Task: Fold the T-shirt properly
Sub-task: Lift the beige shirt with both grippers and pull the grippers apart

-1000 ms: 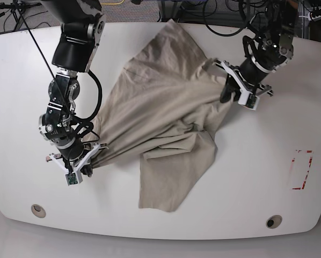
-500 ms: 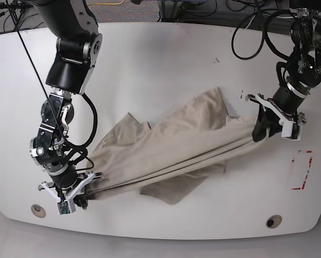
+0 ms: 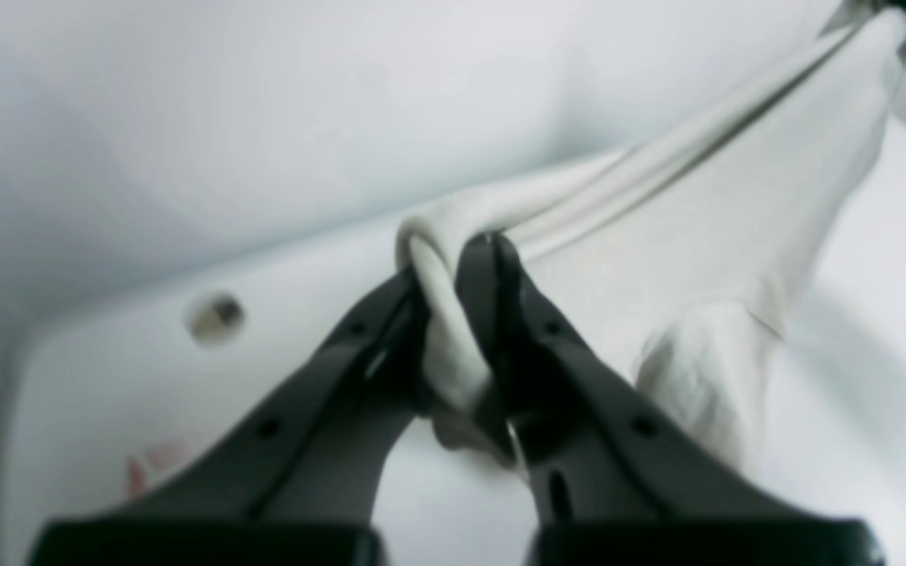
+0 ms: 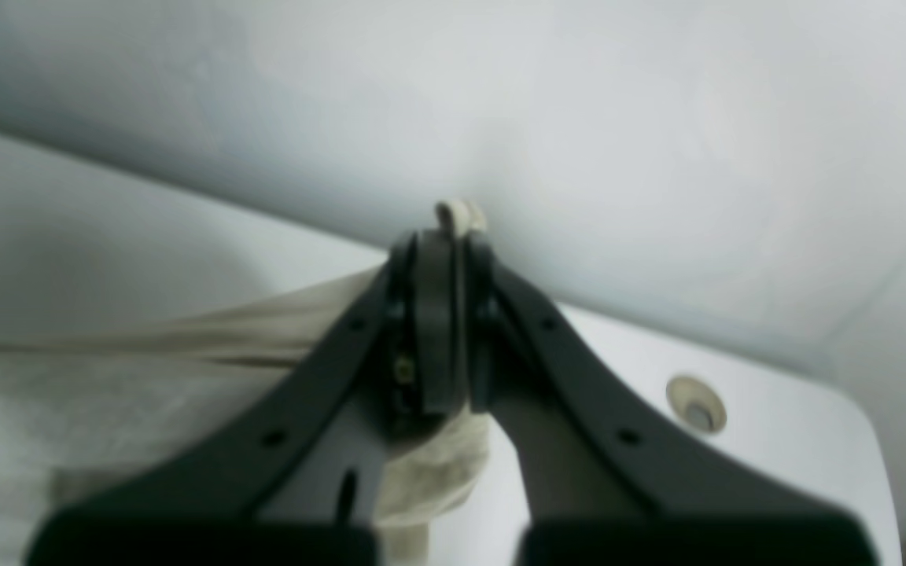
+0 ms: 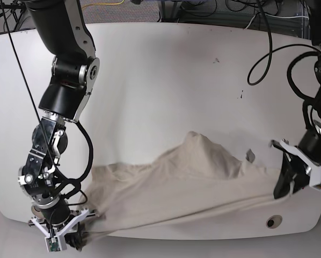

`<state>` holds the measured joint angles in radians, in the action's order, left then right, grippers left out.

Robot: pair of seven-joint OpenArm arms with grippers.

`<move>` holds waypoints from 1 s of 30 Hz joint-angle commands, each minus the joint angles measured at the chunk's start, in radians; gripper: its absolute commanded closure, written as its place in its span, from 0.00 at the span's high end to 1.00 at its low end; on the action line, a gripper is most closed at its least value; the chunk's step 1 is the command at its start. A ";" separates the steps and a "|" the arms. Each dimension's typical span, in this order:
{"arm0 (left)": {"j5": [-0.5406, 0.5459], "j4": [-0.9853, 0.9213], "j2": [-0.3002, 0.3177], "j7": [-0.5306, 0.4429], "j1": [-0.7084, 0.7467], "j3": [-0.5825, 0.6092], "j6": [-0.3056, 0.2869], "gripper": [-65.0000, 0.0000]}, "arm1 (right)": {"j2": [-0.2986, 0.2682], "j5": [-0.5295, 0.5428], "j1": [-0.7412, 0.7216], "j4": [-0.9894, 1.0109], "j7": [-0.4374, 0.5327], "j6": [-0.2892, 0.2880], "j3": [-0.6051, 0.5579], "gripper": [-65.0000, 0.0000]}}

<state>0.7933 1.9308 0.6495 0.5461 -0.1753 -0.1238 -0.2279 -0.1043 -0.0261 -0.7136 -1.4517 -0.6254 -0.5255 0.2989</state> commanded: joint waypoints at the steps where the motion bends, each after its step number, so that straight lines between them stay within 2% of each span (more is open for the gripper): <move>1: 0.024 -0.006 0.049 -0.041 -0.112 -0.015 0.012 0.01 | -0.010 -0.002 -0.090 -0.017 0.034 0.012 0.001 0.00; 7: 0.100 -0.093 0.115 -0.041 -0.324 -0.014 0.012 0.01 | -0.010 -0.002 -0.197 -0.016 0.034 0.006 -0.008 0.00; 11: 0.147 -0.176 0.152 -0.039 -0.482 -0.012 0.012 0.01 | -0.018 -0.002 -0.272 -0.016 0.034 0.014 -0.085 0.00; 15: 0.165 -0.227 0.166 -0.039 -0.585 0.009 0.012 0.01 | -0.031 -0.004 -0.308 -0.017 0.028 0.015 -0.128 0.00; 18: 0.182 -0.245 0.168 -0.039 -0.651 0.052 0.012 0.01 | -0.036 -0.004 -0.332 -0.022 -0.021 0.015 -0.137 0.00; 23: 0.209 -0.248 0.168 -0.039 -0.646 0.074 0.012 0.01 | -0.039 -0.004 -0.335 -0.048 -0.069 0.012 -0.137 0.00; 30: 0.243 -0.221 0.158 -0.039 -0.496 0.075 0.009 0.01 | -0.082 -0.001 -0.219 -0.114 -0.092 0.011 -0.135 0.00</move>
<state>1.0355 1.6867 0.7887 0.5331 -0.6880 -0.0360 -0.2405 -0.1654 -0.0162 -0.9436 -1.5253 -0.7155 -0.5270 0.1616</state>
